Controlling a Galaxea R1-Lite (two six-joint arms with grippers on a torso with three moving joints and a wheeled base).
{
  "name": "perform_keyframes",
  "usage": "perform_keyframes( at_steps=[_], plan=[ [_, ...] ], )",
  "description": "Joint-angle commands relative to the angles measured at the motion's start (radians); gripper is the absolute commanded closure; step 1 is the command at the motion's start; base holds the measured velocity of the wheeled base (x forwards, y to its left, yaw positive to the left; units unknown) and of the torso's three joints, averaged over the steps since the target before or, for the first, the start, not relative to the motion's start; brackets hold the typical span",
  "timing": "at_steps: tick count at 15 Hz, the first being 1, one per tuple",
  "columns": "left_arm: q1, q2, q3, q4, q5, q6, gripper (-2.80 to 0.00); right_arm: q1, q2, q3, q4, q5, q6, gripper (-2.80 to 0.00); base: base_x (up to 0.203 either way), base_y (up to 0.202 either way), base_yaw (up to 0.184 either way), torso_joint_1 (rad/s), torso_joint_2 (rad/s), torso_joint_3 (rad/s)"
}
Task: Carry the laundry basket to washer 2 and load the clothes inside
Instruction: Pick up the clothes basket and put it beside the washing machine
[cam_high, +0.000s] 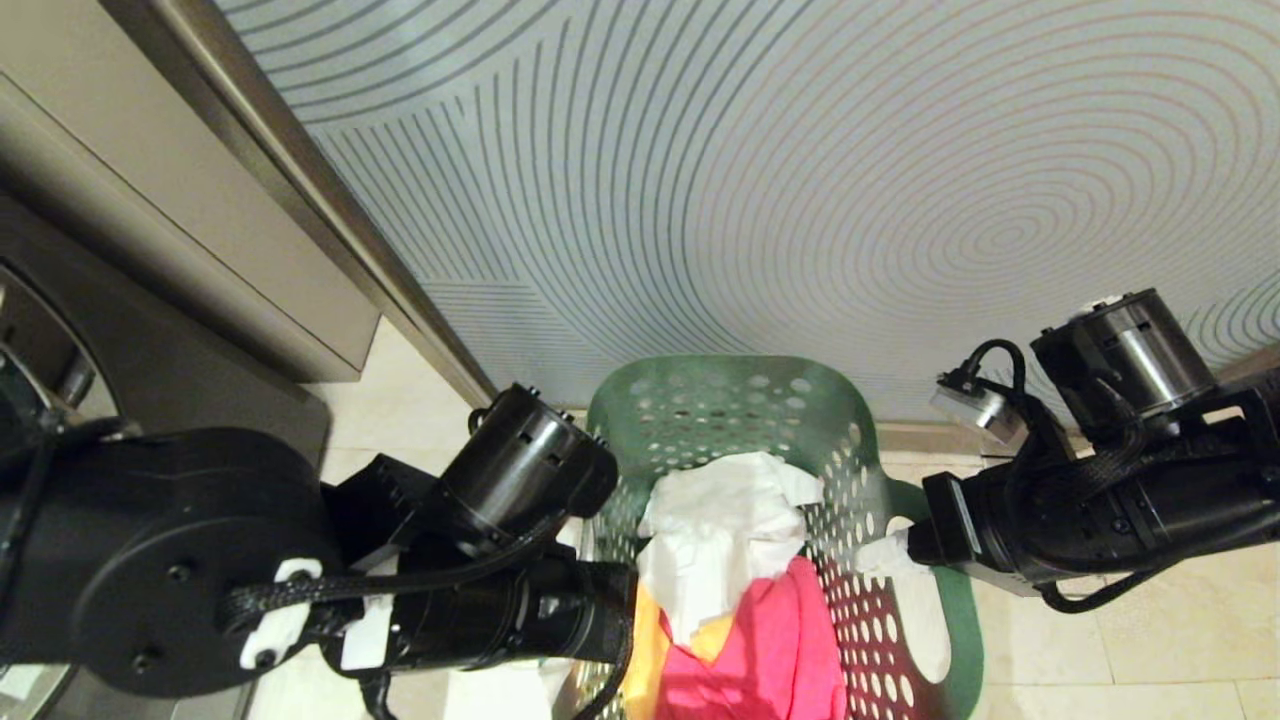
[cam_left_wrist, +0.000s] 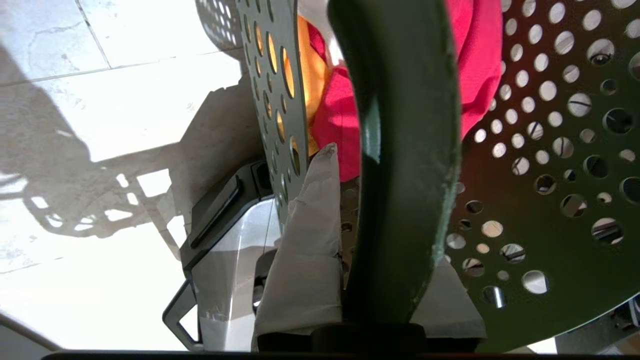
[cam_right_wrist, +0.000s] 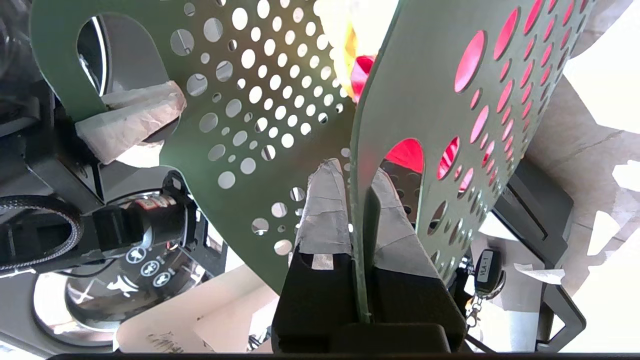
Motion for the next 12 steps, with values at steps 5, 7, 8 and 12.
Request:
perform_keyframes(
  at_steps=[5,7,8,12],
  plan=[
    [-0.01,-0.009,0.001,0.016,0.001,-0.002,0.0,0.002,-0.018,0.034,0.007,0.001,0.004,0.0,0.0,0.0,0.0,0.003,0.0,0.201],
    [-0.027,-0.018,0.016,0.024,0.001,-0.003,0.0,0.002,-0.019,0.049,0.006,-0.02,0.003,0.0,0.0,0.0,0.0,0.004,0.0,0.204],
    [-0.031,-0.02,0.017,0.031,0.001,-0.003,0.0,0.002,-0.019,0.054,0.006,-0.025,0.002,0.0,0.0,0.0,0.0,0.006,0.0,0.203],
    [-0.037,-0.039,0.017,0.061,0.001,-0.003,0.0,0.002,-0.025,0.072,0.006,-0.024,-0.014,0.0,0.0,0.0,0.0,0.0,0.0,0.201]
  ],
)
